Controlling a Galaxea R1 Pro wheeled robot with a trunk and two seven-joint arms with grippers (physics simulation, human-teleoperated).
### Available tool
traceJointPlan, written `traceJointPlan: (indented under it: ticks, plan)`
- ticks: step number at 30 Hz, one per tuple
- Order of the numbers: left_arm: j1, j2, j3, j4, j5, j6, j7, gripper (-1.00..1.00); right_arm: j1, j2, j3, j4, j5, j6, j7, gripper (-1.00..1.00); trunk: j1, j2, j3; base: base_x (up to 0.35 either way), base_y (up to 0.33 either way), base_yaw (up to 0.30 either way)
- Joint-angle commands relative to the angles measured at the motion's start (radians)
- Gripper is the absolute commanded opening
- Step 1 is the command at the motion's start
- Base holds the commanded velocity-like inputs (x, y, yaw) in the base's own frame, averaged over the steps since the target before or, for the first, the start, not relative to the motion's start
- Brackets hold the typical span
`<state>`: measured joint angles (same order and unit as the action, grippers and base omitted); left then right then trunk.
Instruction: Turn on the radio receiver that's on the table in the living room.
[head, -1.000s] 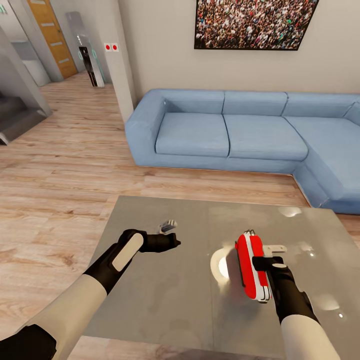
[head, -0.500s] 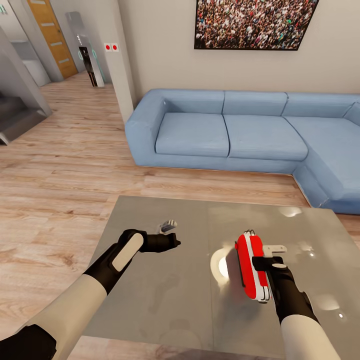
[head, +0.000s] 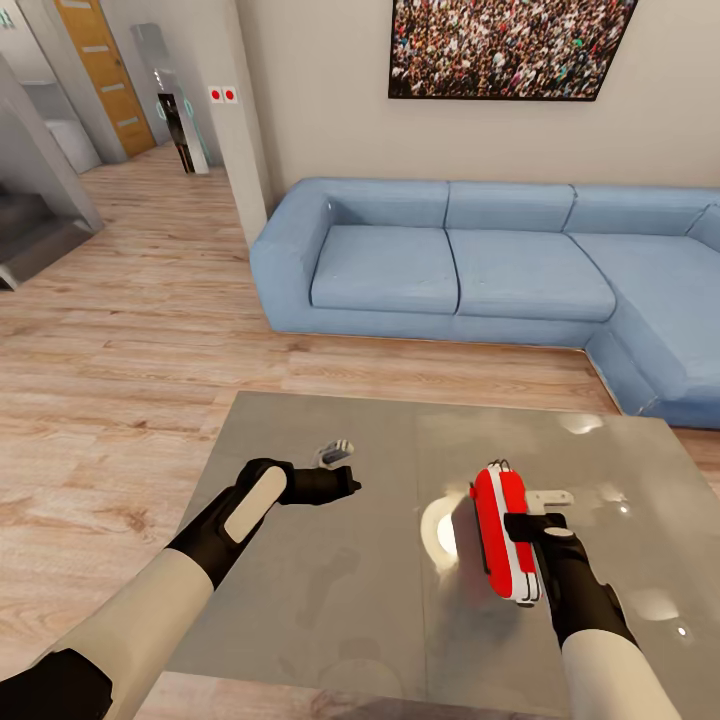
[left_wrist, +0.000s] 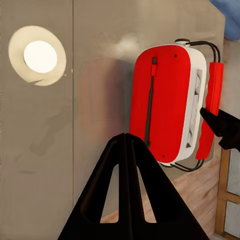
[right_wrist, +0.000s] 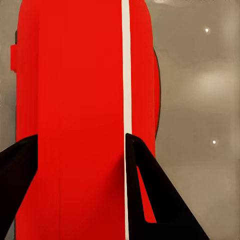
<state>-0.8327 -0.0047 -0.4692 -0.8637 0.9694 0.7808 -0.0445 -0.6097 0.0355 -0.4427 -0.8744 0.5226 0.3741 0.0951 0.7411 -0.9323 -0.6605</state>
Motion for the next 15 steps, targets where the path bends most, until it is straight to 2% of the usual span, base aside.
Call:
traceJointPlan:
  ticks: [1,12,13,15]
  plan:
    - [0.000,0.000,0.000,0.000,0.000,0.000,0.000,-1.00,0.001,0.000,-0.001,0.024,0.002,-0.003,0.008,-1.00,0.000,0.000,0.000,0.000,0.000,0.000]
    - [0.000,0.000,0.000,0.000,0.000,0.000,0.000,-1.00,0.001,0.000,0.000,0.031,0.001,-0.015,0.008,-1.00,0.000,0.000,0.000,0.000,0.000,0.000]
    - [0.000,0.000,0.000,0.000,0.000,0.000,0.000,-1.00,0.001,0.000,0.000,0.031,0.001,-0.015,0.008,1.00,0.000,0.000,0.000,0.000,0.000,0.000]
    - [0.000,-0.001,0.000,0.000,0.000,0.000,0.000,-1.00,0.001,-0.001,-0.001,0.031,0.001,-0.015,0.008,1.00,0.000,0.000,0.000,0.000,0.000,0.000]
